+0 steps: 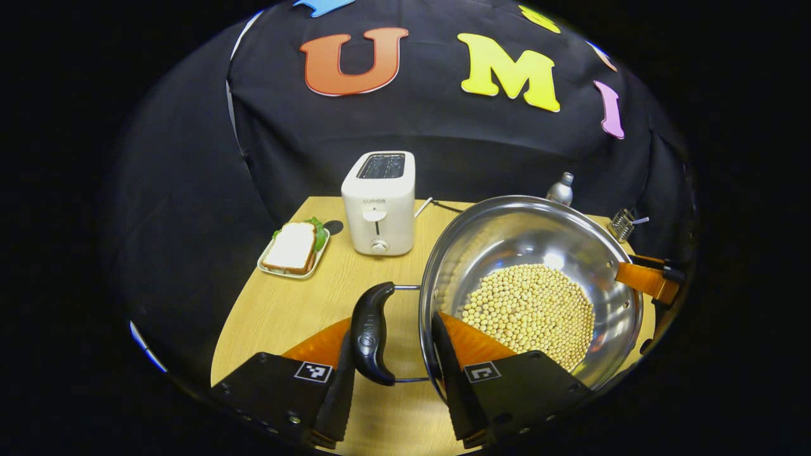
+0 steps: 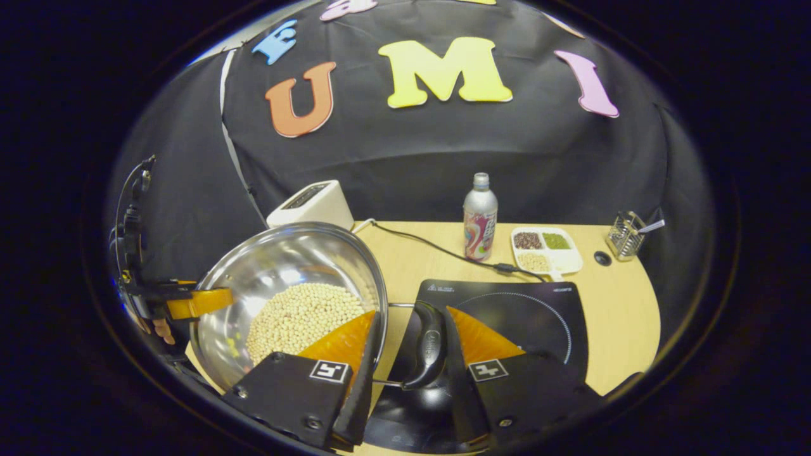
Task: First push the handle of the pot to place it horizontally, then grasp the pot with both hands and set it on the induction cooktop.
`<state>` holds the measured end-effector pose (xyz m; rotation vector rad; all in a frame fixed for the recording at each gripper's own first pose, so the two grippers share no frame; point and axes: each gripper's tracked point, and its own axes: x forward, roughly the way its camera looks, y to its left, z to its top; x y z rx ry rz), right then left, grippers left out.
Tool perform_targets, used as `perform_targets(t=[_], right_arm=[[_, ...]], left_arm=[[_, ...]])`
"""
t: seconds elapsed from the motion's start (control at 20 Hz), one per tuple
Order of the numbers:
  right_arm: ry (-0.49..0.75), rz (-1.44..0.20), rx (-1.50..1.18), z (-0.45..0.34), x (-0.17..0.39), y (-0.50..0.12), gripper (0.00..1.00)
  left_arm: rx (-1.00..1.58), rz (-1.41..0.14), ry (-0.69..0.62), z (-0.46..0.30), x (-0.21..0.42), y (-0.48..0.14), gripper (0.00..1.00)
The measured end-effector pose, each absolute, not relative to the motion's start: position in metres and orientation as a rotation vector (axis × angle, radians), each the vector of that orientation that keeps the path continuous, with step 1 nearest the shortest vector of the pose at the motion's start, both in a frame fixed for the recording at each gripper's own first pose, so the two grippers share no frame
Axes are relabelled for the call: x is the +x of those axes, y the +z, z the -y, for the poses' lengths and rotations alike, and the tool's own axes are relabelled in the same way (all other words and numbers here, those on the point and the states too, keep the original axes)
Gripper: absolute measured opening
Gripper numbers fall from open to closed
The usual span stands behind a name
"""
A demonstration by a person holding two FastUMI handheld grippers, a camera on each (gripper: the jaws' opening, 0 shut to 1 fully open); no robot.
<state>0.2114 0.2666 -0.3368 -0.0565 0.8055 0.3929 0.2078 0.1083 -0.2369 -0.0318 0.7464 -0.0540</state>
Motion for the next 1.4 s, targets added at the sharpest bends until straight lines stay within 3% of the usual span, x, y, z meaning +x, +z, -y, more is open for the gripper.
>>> perform_targets(t=[0.05, 0.1, 0.15, 0.2, 0.25, 0.35, 0.4, 0.5, 0.55, 0.85, 0.9, 1.4], right_arm=[[0.392, -0.793, -0.063, -0.261, 0.212, -0.327, 0.52], [0.387, -0.784, -0.065, -0.255, 0.212, -0.317, 0.55], [0.383, -0.781, -0.069, -0.248, 0.212, -0.311, 0.55], [0.377, -0.778, -0.065, -0.241, 0.213, -0.305, 0.53], [0.373, -0.777, -0.062, -0.235, 0.213, -0.299, 0.53], [0.364, -0.775, -0.059, -0.219, 0.214, -0.290, 0.53], [0.357, -0.774, -0.055, -0.210, 0.215, -0.286, 0.53], [0.343, -0.771, -0.048, -0.192, 0.218, -0.279, 0.52], [0.337, -0.769, -0.048, -0.182, 0.220, -0.276, 0.53], [0.299, -0.758, -0.044, -0.122, 0.233, -0.264, 0.52], [0.291, -0.756, -0.046, -0.112, 0.236, -0.263, 0.53], [0.236, -0.795, -0.052, -0.042, 0.257, -0.283, 0.55]], left_arm=[[-0.031, -0.741, -0.061, -0.101, 0.209, -0.229, 0.60], [-0.029, -0.736, -0.066, -0.096, 0.207, -0.223, 0.70], [-0.028, -0.734, -0.074, -0.088, 0.206, -0.216, 0.70], [-0.031, -0.731, -0.081, -0.082, 0.207, -0.212, 0.60], [-0.031, -0.729, -0.089, -0.075, 0.206, -0.208, 0.70], [-0.029, -0.727, -0.103, -0.061, 0.206, -0.202, 0.70], [-0.027, -0.726, -0.109, -0.051, 0.207, -0.200, 0.60], [-0.023, -0.725, -0.121, -0.032, 0.207, -0.194, 0.60], [-0.021, -0.724, -0.128, -0.023, 0.208, -0.192, 0.70], [-0.019, -0.717, -0.176, 0.039, 0.216, -0.185, 0.70], [-0.016, -0.715, -0.186, 0.050, 0.216, -0.184, 0.60], [-0.008, -0.748, -0.235, 0.122, 0.233, -0.209, 0.60]])
